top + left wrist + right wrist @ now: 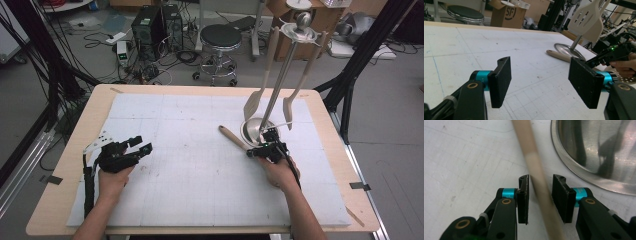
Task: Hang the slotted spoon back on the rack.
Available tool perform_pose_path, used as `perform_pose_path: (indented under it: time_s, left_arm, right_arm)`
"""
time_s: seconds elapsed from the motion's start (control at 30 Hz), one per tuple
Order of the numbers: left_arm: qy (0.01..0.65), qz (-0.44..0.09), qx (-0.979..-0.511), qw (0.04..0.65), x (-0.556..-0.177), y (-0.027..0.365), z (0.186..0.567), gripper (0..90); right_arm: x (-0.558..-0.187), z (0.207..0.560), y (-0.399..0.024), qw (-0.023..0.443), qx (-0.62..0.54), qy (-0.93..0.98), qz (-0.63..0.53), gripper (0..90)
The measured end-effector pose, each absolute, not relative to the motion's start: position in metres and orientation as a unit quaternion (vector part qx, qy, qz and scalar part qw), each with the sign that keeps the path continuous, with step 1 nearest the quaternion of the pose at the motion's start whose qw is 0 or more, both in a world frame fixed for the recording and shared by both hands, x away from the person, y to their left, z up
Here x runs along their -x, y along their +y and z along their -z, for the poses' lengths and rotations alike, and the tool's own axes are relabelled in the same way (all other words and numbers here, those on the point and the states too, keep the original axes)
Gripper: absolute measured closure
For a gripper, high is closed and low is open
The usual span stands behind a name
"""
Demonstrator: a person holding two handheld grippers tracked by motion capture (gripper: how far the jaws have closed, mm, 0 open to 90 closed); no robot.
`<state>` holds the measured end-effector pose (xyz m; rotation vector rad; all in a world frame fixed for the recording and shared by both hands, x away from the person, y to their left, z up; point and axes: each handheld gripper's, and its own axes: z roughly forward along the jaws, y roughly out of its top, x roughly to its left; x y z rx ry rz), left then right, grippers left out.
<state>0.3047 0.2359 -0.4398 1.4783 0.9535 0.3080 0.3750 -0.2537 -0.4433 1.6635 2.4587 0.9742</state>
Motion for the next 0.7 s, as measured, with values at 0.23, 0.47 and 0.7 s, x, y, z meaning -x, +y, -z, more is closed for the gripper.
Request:
perform_pose_path:
  time_s: [0.23, 0.47, 0.7]
  left_arm:
    - [0.416, -0.133, -0.646, 0.626, -0.305, 0.235, 0.44, 35.5]
    - [0.417, -0.133, -0.646, 0.625, -0.305, 0.235, 0.44, 35.5]
    - [0.418, -0.132, -0.645, 0.626, -0.306, 0.235, 0.441, 35.4]
  right_arm:
    - [-0.368, 0.447, -0.254, 0.031, -0.507, 0.794, -0.333, 59.9]
    - [-0.359, 0.446, -0.245, 0.086, -0.478, 0.817, -0.309, 67.8]
    - [-0.36, 0.443, -0.249, 0.079, -0.495, 0.804, -0.318, 73.9]
